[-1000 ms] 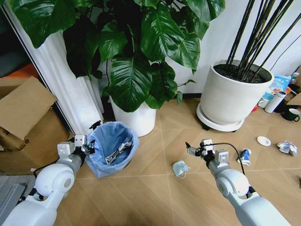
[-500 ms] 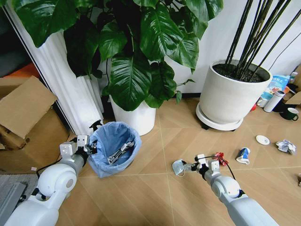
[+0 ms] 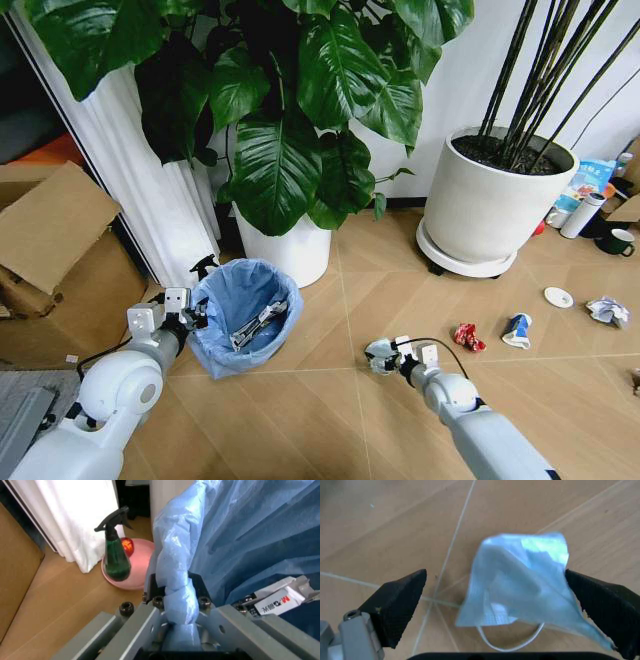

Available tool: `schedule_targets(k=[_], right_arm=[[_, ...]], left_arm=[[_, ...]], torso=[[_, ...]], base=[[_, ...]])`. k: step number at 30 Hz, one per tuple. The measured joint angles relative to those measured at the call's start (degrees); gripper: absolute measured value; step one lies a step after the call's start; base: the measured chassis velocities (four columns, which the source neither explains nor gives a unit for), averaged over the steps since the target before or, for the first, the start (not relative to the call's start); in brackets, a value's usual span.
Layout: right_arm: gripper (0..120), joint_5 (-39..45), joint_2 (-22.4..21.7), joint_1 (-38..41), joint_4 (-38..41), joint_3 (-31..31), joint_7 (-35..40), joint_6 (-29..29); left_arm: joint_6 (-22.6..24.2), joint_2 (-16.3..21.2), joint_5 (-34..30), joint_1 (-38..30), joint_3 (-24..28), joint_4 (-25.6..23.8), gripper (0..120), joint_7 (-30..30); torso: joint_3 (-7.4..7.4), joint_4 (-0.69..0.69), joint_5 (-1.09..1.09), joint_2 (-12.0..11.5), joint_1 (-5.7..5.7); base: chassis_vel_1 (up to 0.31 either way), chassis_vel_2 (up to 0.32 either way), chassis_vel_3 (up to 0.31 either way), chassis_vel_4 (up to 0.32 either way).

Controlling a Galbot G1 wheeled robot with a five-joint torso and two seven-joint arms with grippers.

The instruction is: Pick up the trash bin and place the garbage on the floor into it.

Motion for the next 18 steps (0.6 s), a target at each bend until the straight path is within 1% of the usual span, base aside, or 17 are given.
schedule_targets(k=[2,5,6,7,11,12,13,14,15,16,17,18], right_arm=[[100,-0.5,0.4,0.3,-0.9,0.1,-0.2,0.2],[93,-0.9,0.7,0.6,-2.2,0.3,-0.3,0.8],[93,-0.9,0.7,0.6,-2.2,0.3,-0.3,0.8],[86,-0.9,0.7,0.5,-2.1,0.4,-0.3,0.8],[69,-1.4,1.1,0.2,-2.5,0.6,-0.3,1.3],[69,-1.4,1.1,0.2,-2.5,0.6,-0.3,1.3],[66,-1.4,1.2,0.2,-2.6,0.6,-0.2,1.4],[59,-1.6,1.3,0.1,-2.8,0.7,-0.1,1.6],[59,-1.6,1.3,0.1,-2.8,0.7,-0.1,1.6],[54,-1.7,1.3,0.1,-2.9,0.9,0.0,1.8],[52,-1.7,1.4,0.1,-2.9,0.9,0.0,1.9],[45,-1.7,1.4,0.1,-2.9,1.0,0.1,1.9]], left_arm=[[0.0,0.0,0.0,0.0,-0.1,0.0,0,0.0],[-0.1,0.0,0.0,0.1,-0.2,-0.1,0,0.0],[-0.1,0.0,0.0,0.1,-0.2,-0.1,0,0.0],[-0.1,-0.1,0.0,0.1,-0.2,-0.1,0,0.0],[-0.1,-0.3,0.0,-0.1,0.0,-0.1,0,0.0],[-0.1,-0.3,0.0,-0.1,0.0,-0.1,0,0.0],[-0.1,-0.3,0.0,-0.1,0.0,-0.1,0,0.0],[-0.1,-0.2,0.0,-0.1,0.0,-0.1,0,0.0],[-0.1,-0.2,0.0,-0.1,0.0,-0.1,0,0.0],[-0.1,-0.1,0.0,-0.1,0.0,-0.1,0,0.0],[-0.1,-0.1,0.0,-0.1,0.0,-0.1,0,0.0],[-0.1,0.0,0.0,-0.1,0.0,-0.2,0,0.0]], torso=[[0.00,0.00,0.01,0.0,0.00],[0.00,-0.01,0.00,0.0,0.00],[0.00,-0.01,0.00,0.0,0.00],[0.00,-0.01,0.00,0.0,0.00],[0.00,-0.01,0.01,0.0,0.00],[0.00,-0.01,0.01,0.0,0.00],[0.00,-0.01,0.00,0.0,0.00],[0.00,-0.01,0.00,0.0,0.00],[0.00,-0.01,0.00,0.0,0.00],[0.00,-0.01,0.01,0.0,0.00],[0.00,-0.01,0.01,0.0,0.00],[0.00,-0.01,0.00,0.0,0.00]], base=[[0.000,0.000,0.000,0.000],[0.000,0.000,0.000,0.000],[0.000,0.000,0.000,0.000],[0.000,0.000,0.000,0.000],[0.000,0.000,0.000,0.000],[0.000,0.000,0.000,0.000],[0.000,0.000,0.000,0.000],[0.000,0.000,0.000,0.000],[0.000,0.000,0.000,0.000],[0.000,0.000,0.000,0.000],[0.000,0.000,0.000,0.000],[0.000,0.000,0.000,0.000]])
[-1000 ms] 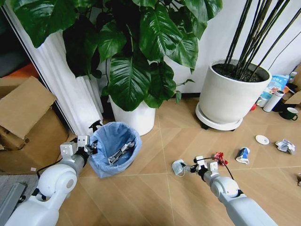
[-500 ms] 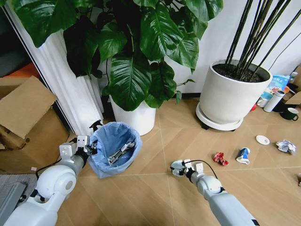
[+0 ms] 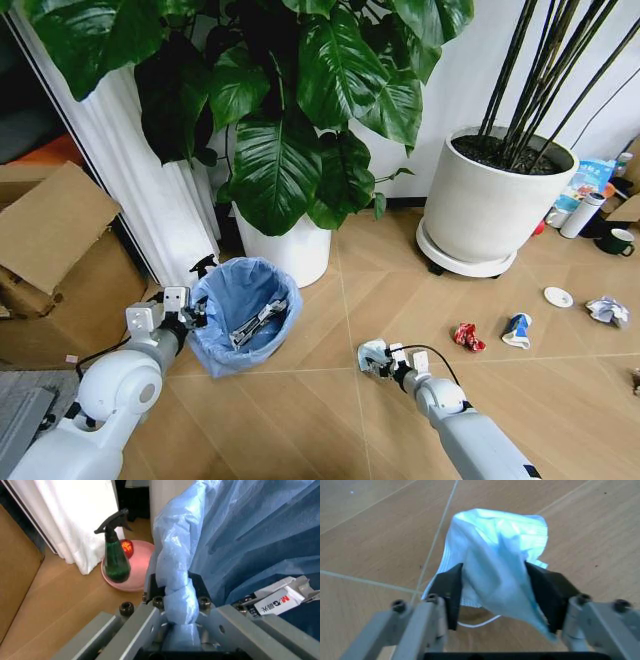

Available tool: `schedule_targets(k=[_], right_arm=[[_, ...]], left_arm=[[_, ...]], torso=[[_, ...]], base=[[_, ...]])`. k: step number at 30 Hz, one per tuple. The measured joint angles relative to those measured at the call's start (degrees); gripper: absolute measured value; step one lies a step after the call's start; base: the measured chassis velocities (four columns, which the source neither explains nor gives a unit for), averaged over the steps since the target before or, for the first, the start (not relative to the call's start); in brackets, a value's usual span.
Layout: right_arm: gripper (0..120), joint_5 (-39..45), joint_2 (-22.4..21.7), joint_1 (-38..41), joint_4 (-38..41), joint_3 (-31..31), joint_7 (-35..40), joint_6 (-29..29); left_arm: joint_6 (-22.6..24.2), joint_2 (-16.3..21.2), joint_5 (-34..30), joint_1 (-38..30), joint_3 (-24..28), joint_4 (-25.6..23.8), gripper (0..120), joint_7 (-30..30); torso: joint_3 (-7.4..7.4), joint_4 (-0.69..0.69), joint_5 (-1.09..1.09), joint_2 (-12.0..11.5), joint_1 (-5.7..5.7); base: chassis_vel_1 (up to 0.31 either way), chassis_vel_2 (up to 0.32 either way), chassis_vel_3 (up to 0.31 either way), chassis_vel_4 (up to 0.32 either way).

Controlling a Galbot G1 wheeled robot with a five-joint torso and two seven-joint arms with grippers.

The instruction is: Pick up the trash bin and place the garbage on the floor into it.

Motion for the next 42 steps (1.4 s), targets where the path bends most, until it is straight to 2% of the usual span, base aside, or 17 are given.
schedule_targets(k=[2,5,6,10,13,21,24,27,29,30,32,35,36,39,42], right_arm=[[41,0.0,0.0,-0.1,0.0,0.1,0.2,0.0],[26,0.0,-0.1,-0.2,-0.2,0.2,0.4,0.4],[26,0.0,-0.1,-0.2,-0.2,0.2,0.4,0.4],[7,0.0,-0.2,-0.1,-0.4,0.4,0.7,0.8],[1,0.1,-0.2,-0.1,-0.4,0.6,1.0,0.9],[0,0.9,-0.7,-0.2,1.7,1.2,1.8,1.0],[0,2.1,-1.8,-0.8,5.2,1.6,2.5,0.9],[0,3.9,-6.2,-1.6,14.5,2.3,3.5,1.3],[0,5.9,-9.9,-1.7,20.2,2.6,3.8,0.5],[0,5.9,-9.9,-1.7,20.2,2.6,3.8,0.5],[0,8.5,-12.7,-1.2,25.7,2.5,4.3,-0.9],[0,12.8,-16.0,0.0,34.1,1.5,4.8,-3.1],[0,12.8,-16.0,0.0,34.1,1.5,4.8,-3.1],[0,19.3,-18.7,1.6,42.7,-0.5,6.3,-5.8],[0,26.2,-20.3,4.7,48.1,-4.1,9.1,-7.7]], left_arm=[[0.0,0.0,0.0,0.0,0.0,-0.1,0,0.0],[0.0,-0.1,0.0,0.0,0.0,-0.2,0,0.0],[0.0,-0.1,0.0,0.0,0.0,-0.2,0,0.0],[0.0,-0.2,0.0,0.2,0.1,-0.3,0,0.0],[0.0,-0.2,0.0,0.2,0.1,-0.4,0,0.0],[0.0,-0.2,0.0,0.3,0.0,-0.6,0,0.0],[0.0,-0.2,0.0,0.4,0.0,-0.7,0,0.1],[0.0,-0.1,-0.2,0.3,0.0,-0.5,0,0.2],[0.2,0.0,-0.3,0.0,0.6,0.2,0,0.6],[0.2,0.0,-0.3,0.0,0.6,0.2,0,0.6],[0.5,0.0,-0.3,-0.7,1.5,1.0,0,0.8],[1.0,0.0,-1.0,-2.3,2.9,2.2,0,0.9],[1.0,0.0,-1.0,-2.3,2.9,2.2,0,0.9],[1.4,0.1,-1.2,-4.1,4.2,3.4,0,1.5],[1.6,0.1,-1.2,-5.8,5.3,5.0,0,2.5]], torso=[[0.00,0.00,0.00,0.0,0.00],[0.00,0.00,0.00,0.0,0.00],[0.00,0.00,0.00,0.0,0.00],[0.00,0.00,0.00,0.0,0.00],[0.00,0.00,0.00,0.0,0.00],[0.00,0.00,0.00,0.0,0.00],[0.00,0.00,0.01,0.0,0.00],[0.00,0.00,0.03,0.0,0.00],[0.00,-0.01,-0.04,0.0,0.00],[0.00,-0.01,-0.04,0.0,0.00],[0.00,-0.01,0.03,0.0,0.00],[0.00,0.00,-0.01,0.0,0.00],[0.00,0.00,-0.01,0.0,0.00],[0.00,0.00,-0.01,0.0,0.00],[0.00,0.00,0.01,0.0,0.00]], base=[[0.000,0.000,0.000,0.000],[0.000,0.000,0.000,0.000],[0.000,0.000,0.000,0.000],[0.000,0.000,0.000,0.000],[0.000,0.000,0.000,0.000],[0.000,0.000,0.000,0.000],[0.000,0.000,0.000,0.000],[0.000,0.000,0.000,0.000],[0.000,0.000,0.000,0.000],[0.000,0.000,0.000,0.000],[0.000,0.000,0.000,0.000],[0.000,0.000,0.000,0.000],[0.000,0.000,0.000,0.000],[0.000,0.000,0.000,0.000],[0.000,0.000,0.000,0.000]])
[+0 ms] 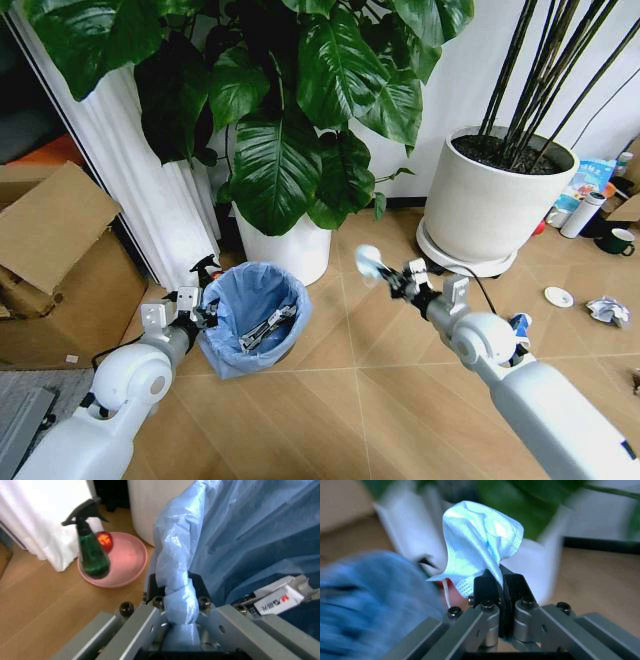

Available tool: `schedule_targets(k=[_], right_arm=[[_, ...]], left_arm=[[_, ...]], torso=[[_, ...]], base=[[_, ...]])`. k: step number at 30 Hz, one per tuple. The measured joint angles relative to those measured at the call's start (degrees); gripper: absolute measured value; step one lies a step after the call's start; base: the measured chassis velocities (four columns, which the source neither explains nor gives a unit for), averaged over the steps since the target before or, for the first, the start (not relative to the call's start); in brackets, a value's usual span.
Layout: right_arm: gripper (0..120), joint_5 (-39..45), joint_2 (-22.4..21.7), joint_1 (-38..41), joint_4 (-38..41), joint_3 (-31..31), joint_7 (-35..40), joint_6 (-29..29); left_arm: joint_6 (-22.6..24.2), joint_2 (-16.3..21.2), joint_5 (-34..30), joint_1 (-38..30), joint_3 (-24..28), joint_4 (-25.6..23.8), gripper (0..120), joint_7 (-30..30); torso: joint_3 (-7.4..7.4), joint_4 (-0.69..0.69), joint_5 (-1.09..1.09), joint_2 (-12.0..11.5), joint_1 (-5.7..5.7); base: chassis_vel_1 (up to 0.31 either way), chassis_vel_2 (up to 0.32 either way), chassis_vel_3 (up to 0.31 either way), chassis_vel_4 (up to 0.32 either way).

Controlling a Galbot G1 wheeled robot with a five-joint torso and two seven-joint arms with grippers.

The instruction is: Pick up the trash bin and place the garbage on the floor into it.

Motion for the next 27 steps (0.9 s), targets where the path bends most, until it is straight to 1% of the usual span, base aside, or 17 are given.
schedule_targets(k=[1,3,6,7,10,12,15,19,20,21,22,23,27], right_arm=[[0,0.0,0.0,0.0,0.0,0.0,0.0,0.0],[0,3.2,-0.5,2.7,2.1,-2.7,1.8,-0.8],[0,7.8,-0.6,8.5,4.7,-8.9,4.3,-1.8],[0,7.8,-0.6,8.5,4.7,-8.9,4.3,-1.8],[0,8.7,0.2,12.3,4.3,-15.0,4.9,-1.9],[0,8.6,0.8,14.0,2.6,-18.1,5.1,-1.9],[0,8.4,1.2,14.7,1.4,-19.6,5.0,-2.4],[16,7.3,2.4,15.9,-0.7,-21.2,4.9,-3.9],[16,7.3,2.4,15.9,-0.7,-21.2,4.9,-3.9],[19,7.2,2.8,16.2,-1.1,-21.5,5.1,-3.9],[27,7.3,3.2,16.8,-1.4,-22.1,5.5,-4.1],[27,7.3,3.2,16.8,-1.4,-22.1,5.5,-4.1],[45,7.4,4.1,18.1,-2.2,-23.8,6.1,-4.2]], left_arm=[[0.0,0.0,0.0,0.0,0.0,0.0,0,0.0],[0.0,-0.1,0.0,-1.2,0.8,1.0,0,0.3],[0.1,-0.9,-0.1,-4.3,3.0,3.4,0,0.6],[0.1,-0.9,-0.1,-4.3,3.0,3.4,0,0.6],[0.2,-1.7,-0.2,-7.0,5.1,5.2,0,0.6],[0.2,-2.1,-0.3,-7.7,5.8,5.5,0,0.5],[0.3,-2.2,-0.4,-8.0,5.9,5.6,0,0.5],[0.3,-1.8,-0.4,-8.0,5.2,5.6,0,0.8],[0.3,-1.8,-0.4,-8.0,5.2,5.6,0,0.8],[0.3,-1.7,-0.4,-7.9,4.9,5.6,0,1.0],[0.3,-1.6,-0.4,-7.8,4.7,5.6,0,1.1],[0.3,-1.6,-0.4,-7.8,4.7,5.6,0,1.1],[0.3,-1.5,-0.4,-7.6,4.1,5.7,0,1.3]], torso=[[0.00,0.00,0.00,0.0,0.00],[0.00,0.01,-0.01,0.0,0.00],[0.00,0.02,-0.03,0.0,0.00],[0.00,0.02,-0.03,0.0,0.00],[0.00,0.01,-0.02,0.0,0.00],[0.01,0.01,-0.01,0.0,0.01],[0.00,0.00,-0.01,0.0,0.01],[0.00,0.00,-0.01,0.0,0.01],[0.00,0.00,-0.01,0.0,0.01],[0.00,0.01,0.00,0.0,0.00],[0.00,0.01,-0.02,0.0,0.00],[0.00,0.01,-0.02,0.0,0.00],[0.00,0.01,-0.02,0.0,0.00]], base=[[0.000,0.000,0.000,0.000],[0.000,0.000,0.000,0.000],[0.000,0.000,0.000,0.000],[0.000,0.000,0.000,0.000],[0.000,0.000,0.000,0.000],[0.000,0.000,0.000,0.000],[0.000,0.000,0.000,0.000],[0.000,0.000,0.000,0.000],[0.000,0.000,0.000,0.000],[0.000,0.000,0.000,0.000],[0.000,0.000,0.000,0.000],[0.000,0.000,0.000,0.000],[0.000,0.000,0.000,0.000]])
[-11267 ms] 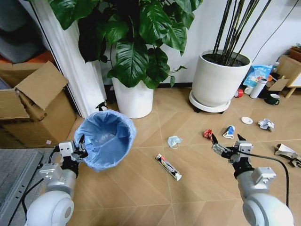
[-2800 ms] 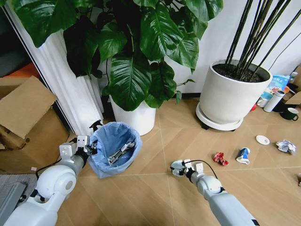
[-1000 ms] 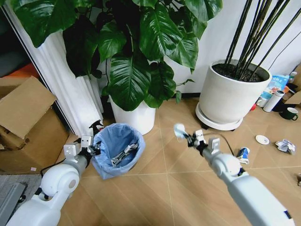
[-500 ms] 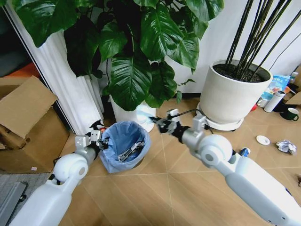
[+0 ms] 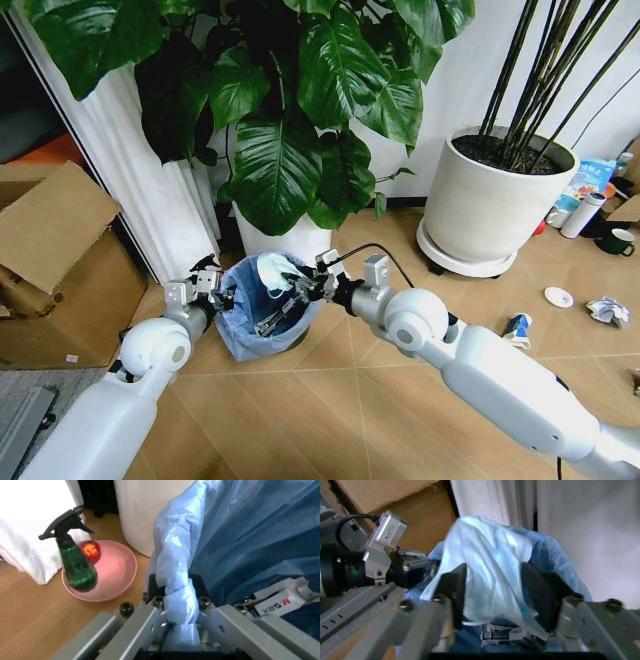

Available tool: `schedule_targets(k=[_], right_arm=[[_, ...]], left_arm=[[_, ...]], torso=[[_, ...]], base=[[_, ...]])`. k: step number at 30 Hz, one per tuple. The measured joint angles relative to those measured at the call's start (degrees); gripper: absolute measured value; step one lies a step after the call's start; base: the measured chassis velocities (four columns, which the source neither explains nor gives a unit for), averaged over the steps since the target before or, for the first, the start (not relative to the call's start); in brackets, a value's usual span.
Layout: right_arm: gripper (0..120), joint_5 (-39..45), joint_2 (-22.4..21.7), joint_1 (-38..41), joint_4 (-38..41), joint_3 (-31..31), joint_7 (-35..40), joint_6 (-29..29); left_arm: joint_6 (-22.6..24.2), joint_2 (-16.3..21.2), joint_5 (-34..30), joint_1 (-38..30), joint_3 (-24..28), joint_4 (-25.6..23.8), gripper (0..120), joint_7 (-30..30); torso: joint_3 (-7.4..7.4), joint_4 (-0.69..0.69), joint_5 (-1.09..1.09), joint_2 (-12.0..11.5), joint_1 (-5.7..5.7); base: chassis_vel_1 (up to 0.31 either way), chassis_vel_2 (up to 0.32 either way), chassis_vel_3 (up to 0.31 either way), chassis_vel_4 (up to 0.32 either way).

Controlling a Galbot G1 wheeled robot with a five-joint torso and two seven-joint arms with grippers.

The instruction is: Pick up the trash bin and place the garbage on the floor into it.

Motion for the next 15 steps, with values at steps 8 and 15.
schedule_targets(k=[8,15], right_arm=[[71,-0.1,1.0,1.2,-1.3,-1.2,0.4,0.4],[97,-0.4,1.4,-0.1,-1.1,2.2,3.6,1.2]], left_arm=[[0.0,0.1,0.0,0.7,-0.6,-0.6,0,0.1],[-0.1,0.4,0.2,1.5,-1.8,-0.9,0,0.3]], torso=[[0.00,0.00,0.00,0.0,0.00],[0.00,0.01,0.01,0.0,0.00]], base=[[0.000,0.000,0.000,0.000],[0.000,0.000,0.000,0.000]])
